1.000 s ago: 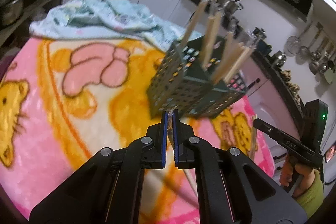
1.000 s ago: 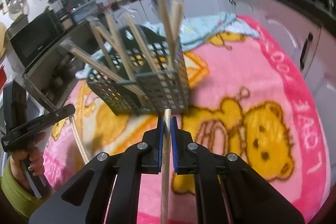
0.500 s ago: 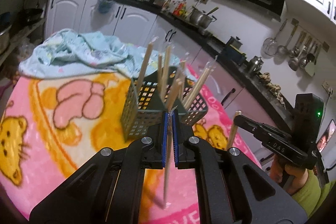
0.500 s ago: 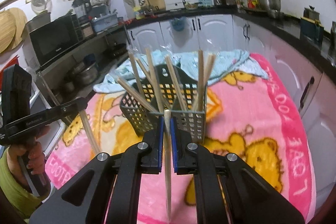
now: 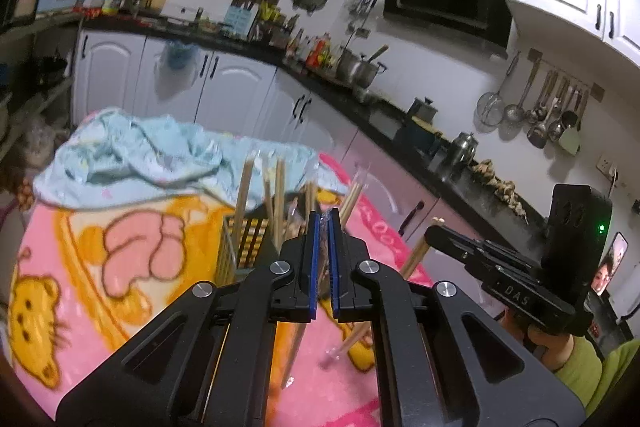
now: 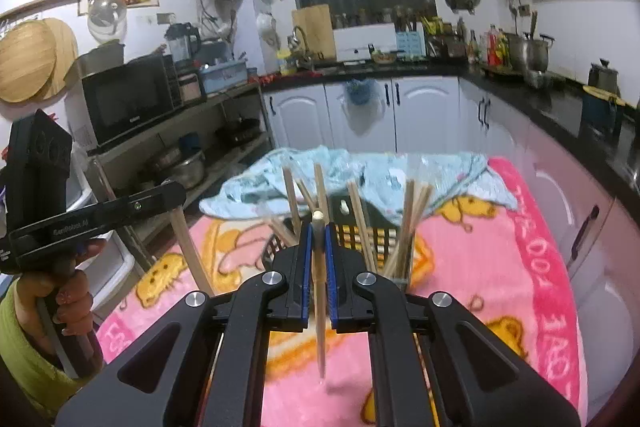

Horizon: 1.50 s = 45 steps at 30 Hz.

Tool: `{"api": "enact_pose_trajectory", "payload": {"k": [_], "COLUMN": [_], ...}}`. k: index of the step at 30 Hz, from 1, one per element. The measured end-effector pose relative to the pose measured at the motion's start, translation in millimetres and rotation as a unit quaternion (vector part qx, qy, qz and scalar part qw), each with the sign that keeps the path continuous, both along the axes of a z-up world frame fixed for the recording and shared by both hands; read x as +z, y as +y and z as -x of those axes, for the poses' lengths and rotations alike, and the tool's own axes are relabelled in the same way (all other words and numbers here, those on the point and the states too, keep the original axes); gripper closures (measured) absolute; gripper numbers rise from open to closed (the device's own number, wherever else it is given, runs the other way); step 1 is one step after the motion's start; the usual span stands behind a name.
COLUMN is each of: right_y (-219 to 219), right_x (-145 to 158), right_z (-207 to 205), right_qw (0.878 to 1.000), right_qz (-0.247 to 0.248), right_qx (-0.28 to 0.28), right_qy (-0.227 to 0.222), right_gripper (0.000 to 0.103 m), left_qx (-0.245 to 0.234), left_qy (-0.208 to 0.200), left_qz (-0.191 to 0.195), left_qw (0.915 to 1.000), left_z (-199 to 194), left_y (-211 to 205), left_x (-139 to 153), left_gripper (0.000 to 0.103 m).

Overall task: Organize utensils
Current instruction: 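Raise both held chopsticks up above the green caddy, then lower the right tool's chopstick into the caddy while the left tool does likewise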

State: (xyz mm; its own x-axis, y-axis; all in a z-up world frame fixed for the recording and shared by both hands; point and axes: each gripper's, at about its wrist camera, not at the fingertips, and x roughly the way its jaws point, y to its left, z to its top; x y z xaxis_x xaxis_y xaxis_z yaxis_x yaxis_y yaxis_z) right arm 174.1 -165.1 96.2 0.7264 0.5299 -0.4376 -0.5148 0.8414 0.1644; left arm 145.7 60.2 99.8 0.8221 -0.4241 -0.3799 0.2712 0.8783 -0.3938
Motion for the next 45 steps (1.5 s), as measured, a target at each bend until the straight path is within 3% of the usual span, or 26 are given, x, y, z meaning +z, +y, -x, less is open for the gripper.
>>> {"api": "enact_pose_trajectory", "payload": {"k": [15, 22, 32, 45], "right_y": [11, 14, 18, 24], "right_x": [82, 107, 116, 89], "right_z": [-2, -11, -31, -60], "right_qw": [0.995, 0.99, 0.987, 0.99], "right_qz": [-0.022, -0.025, -0.027, -0.025], "right_qx": [0.009, 0.007, -0.004, -0.013], "right_qy": [-0.101, -0.137, -0.158, -0.137], "right_gripper": [0.096, 0.096, 0.096, 0.096], "left_qx": [0.024, 0.041, 0.057, 0.066], "left_qy": [-0.116, -0.146, -0.153, -0.131], "left_qz": [-0.016, -0.019, -0.033, -0.034], "left_qw": [0.9928, 0.9882, 0.986, 0.9886], "left_z": [-4, -15, -39, -67], "left_y": [7, 11, 3, 5], "left_x": [93, 121, 123, 92], "left_gripper": [0.101, 0.101, 0.101, 0.101]}}
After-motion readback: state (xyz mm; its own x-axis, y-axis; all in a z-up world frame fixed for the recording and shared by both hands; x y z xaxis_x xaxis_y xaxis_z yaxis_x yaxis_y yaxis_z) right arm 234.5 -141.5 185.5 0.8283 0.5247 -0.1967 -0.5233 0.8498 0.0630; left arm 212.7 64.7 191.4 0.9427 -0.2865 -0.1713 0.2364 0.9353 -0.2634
